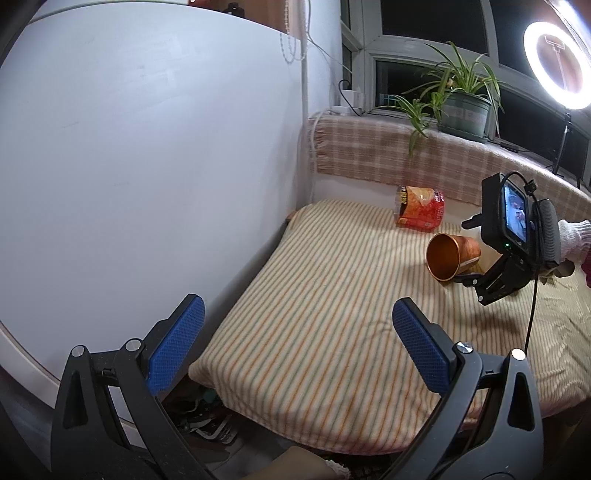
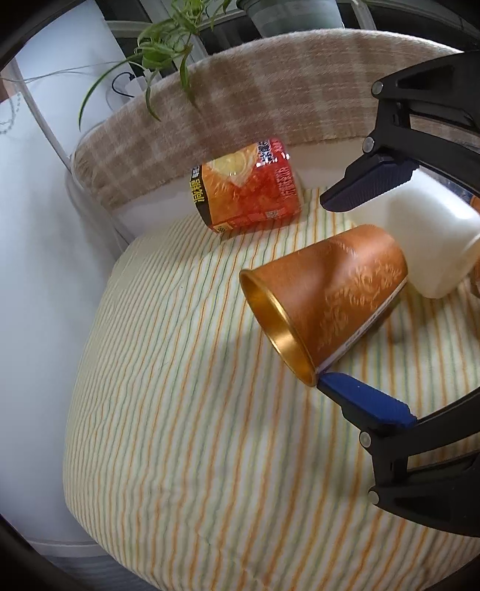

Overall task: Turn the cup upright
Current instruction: 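Close the right gripper around the orange paper cup's body, then rotate the held paper cup upright and lower it onto the bed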

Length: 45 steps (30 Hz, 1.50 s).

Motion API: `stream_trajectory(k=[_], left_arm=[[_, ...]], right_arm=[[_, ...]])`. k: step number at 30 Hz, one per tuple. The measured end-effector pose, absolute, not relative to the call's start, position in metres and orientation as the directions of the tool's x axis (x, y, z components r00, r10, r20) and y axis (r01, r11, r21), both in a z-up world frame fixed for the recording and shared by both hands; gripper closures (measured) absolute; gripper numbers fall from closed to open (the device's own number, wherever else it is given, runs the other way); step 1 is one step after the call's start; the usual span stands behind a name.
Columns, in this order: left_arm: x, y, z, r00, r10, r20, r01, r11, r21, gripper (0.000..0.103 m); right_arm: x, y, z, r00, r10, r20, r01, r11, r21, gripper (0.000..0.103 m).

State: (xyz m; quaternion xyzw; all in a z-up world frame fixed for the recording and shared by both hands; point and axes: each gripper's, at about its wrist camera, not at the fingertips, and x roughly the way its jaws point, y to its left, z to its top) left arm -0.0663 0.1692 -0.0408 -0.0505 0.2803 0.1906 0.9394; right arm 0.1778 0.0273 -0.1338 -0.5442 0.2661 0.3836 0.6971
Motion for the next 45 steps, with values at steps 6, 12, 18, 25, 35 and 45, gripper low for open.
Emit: stream_trajectory(k=[6, 12, 18, 25, 35, 45], left_arm=[[-0.072, 0.176, -0.04, 0.763, 0.347, -0.545, -0.406, 0.914, 0.012, 0.0], [-0.073, 0.178, -0.039, 0.764, 0.347, -0.543, -0.408, 0.913, 0.01, 0.0], [-0.071, 0.178, -0.041, 0.766, 0.342, -0.544, -0.406, 0.914, 0.003, 0.0], [-0.074, 0.176, -0.04, 0.772, 0.337, -0.539, -0.398, 0.918, 0.005, 0.0], [-0.078, 0.176, -0.034, 0.784, 0.33, -0.526, -0.395, 0.918, -0.013, 0.0], [-0.063, 0.16, -0.04, 0.806, 0.252, -0.537, -0.323, 0.945, -0.042, 0.0]], right_arm=[[0.191, 0.04, -0.141, 0.564, 0.227, -0.794, -0.825, 0.122, -0.551, 0.025], [0.197, 0.045, -0.138, 0.54, 0.242, -0.806, -0.842, 0.174, -0.511, 0.027], [0.196, 0.041, -0.129, 0.494, 0.275, -0.825, -0.864, 0.264, -0.429, 0.036], [0.196, 0.037, -0.121, 0.432, 0.306, -0.848, -0.877, 0.361, -0.317, 0.04], [0.184, 0.025, -0.108, 0.384, 0.396, -0.834, -0.849, 0.506, -0.15, 0.041], [0.138, -0.037, -0.088, 0.408, 0.493, -0.769, -0.663, 0.738, 0.121, 0.041]])
